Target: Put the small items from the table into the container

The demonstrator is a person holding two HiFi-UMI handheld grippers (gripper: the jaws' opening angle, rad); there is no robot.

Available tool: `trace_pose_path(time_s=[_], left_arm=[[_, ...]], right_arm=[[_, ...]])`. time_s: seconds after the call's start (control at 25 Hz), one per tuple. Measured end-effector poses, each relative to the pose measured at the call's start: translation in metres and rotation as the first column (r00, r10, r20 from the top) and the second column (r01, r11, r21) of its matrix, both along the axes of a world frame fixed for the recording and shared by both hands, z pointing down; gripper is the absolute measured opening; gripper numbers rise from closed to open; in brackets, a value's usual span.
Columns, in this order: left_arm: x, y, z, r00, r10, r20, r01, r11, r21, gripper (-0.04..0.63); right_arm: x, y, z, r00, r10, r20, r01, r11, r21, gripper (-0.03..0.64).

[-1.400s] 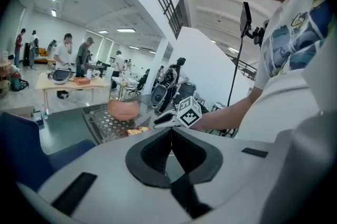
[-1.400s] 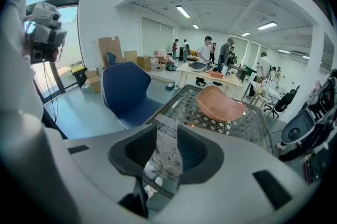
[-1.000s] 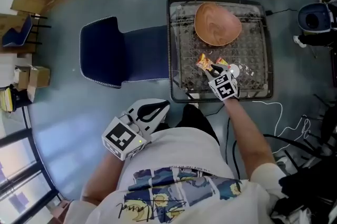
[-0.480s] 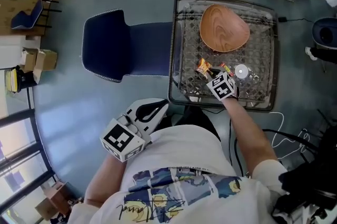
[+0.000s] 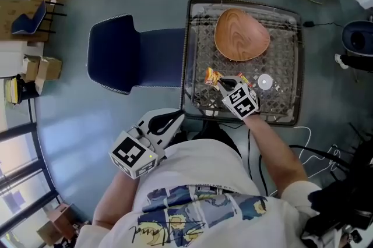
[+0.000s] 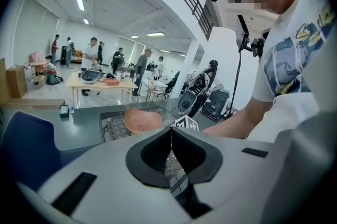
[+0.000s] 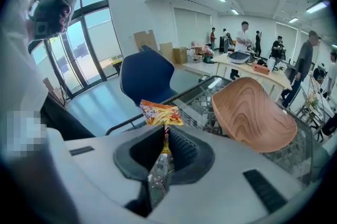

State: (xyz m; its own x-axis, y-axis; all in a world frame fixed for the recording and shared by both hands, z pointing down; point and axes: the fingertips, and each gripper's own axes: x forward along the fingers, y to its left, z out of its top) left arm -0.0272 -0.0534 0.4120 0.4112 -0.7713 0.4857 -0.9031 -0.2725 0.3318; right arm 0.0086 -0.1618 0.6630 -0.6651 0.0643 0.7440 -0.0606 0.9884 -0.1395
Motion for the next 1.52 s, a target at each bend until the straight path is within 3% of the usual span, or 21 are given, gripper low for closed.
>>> trace_pose_path(time_s=[0.24,0.48,0.92,1.32,1.52], left_arm=[[0.008,-0.009,-0.002,1.0,0.018,-0.001,-0.018,1.0,0.021,0.009],[0.005,-0.012,-0.003,1.0,0.005,0.007,-0.005,1.0,0.021,0.009],[-0.013,-0.012,0.001,0.997,-0.078,0.013,0.078,0.997,-0.019,0.009],[-0.035,-0.001,0.005,0.989,-0.144,0.018,0.145,0.988,-0.047,0.009],[-0.043,0.005,0.009,0.987,-0.158,0.017,0.158,0.986,-0.044,0.009]], right_arm=[[-0.012,-0.028,-0.052,0.995,0.019,0.1,-0.024,0.999,0.044,0.032],[-0.01,-0.096,-0.062,0.988,0.097,0.121,-0.112,0.986,0.122,0.032],[-0.001,-0.198,0.003,0.984,0.178,-0.033,-0.168,0.966,0.196,0.032],[-0.012,-0.212,0.045,0.964,0.176,-0.199,-0.129,0.966,0.226,0.034],[-0.015,-0.209,0.057,0.962,0.189,-0.199,-0.147,0.967,0.208,0.034]])
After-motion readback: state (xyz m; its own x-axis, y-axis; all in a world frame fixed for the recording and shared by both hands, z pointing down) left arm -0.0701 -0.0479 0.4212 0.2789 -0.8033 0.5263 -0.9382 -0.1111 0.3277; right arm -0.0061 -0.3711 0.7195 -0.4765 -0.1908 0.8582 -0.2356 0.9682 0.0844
